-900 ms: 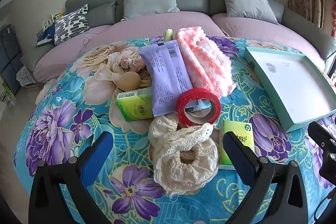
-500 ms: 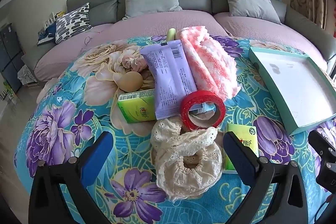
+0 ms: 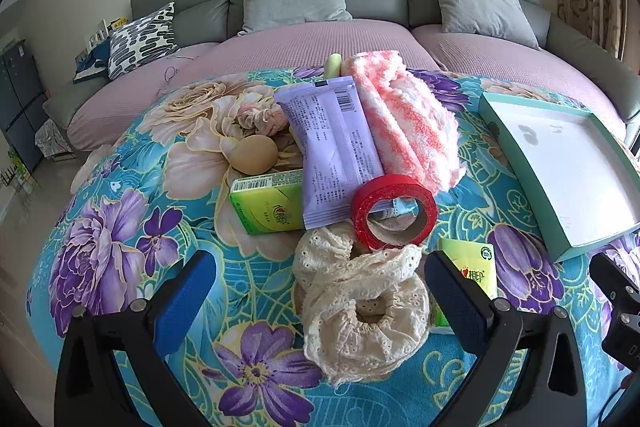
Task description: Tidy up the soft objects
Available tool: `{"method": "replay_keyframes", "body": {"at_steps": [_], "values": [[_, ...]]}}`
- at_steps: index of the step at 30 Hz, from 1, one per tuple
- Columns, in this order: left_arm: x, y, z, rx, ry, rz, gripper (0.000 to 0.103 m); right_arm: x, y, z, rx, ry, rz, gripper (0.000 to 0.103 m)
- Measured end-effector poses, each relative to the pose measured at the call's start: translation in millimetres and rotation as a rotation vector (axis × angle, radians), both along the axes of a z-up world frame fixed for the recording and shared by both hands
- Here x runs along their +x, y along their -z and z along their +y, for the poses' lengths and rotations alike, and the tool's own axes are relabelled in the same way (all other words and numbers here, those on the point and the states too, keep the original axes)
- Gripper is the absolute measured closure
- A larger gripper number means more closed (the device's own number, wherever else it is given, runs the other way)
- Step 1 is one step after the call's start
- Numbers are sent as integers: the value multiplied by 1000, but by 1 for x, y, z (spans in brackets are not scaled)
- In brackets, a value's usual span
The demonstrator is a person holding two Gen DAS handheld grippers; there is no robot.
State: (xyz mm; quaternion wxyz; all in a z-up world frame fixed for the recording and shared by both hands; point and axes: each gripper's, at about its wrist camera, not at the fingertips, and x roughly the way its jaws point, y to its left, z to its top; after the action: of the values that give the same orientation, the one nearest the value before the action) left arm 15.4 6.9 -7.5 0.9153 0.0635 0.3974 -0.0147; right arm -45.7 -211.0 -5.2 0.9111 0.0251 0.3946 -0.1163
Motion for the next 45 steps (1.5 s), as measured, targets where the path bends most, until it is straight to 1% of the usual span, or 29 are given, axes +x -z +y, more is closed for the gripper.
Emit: {"method": "replay_keyframes", "body": {"at_steps": [20,33,40,45], "values": [[0,-8,1,8,-10,-16,0,3,-9,3,-21,10,7,0],[0,-10,2,-5,-6,-13,0,2,-12,4,-29,7,15,0],[2,-8,2,-25,25,-5,0,3,-12,5,-29,6,17,0],[3,-8,5,-34,22,-9,0,4,-11,7,-30,6,20,0]]}}
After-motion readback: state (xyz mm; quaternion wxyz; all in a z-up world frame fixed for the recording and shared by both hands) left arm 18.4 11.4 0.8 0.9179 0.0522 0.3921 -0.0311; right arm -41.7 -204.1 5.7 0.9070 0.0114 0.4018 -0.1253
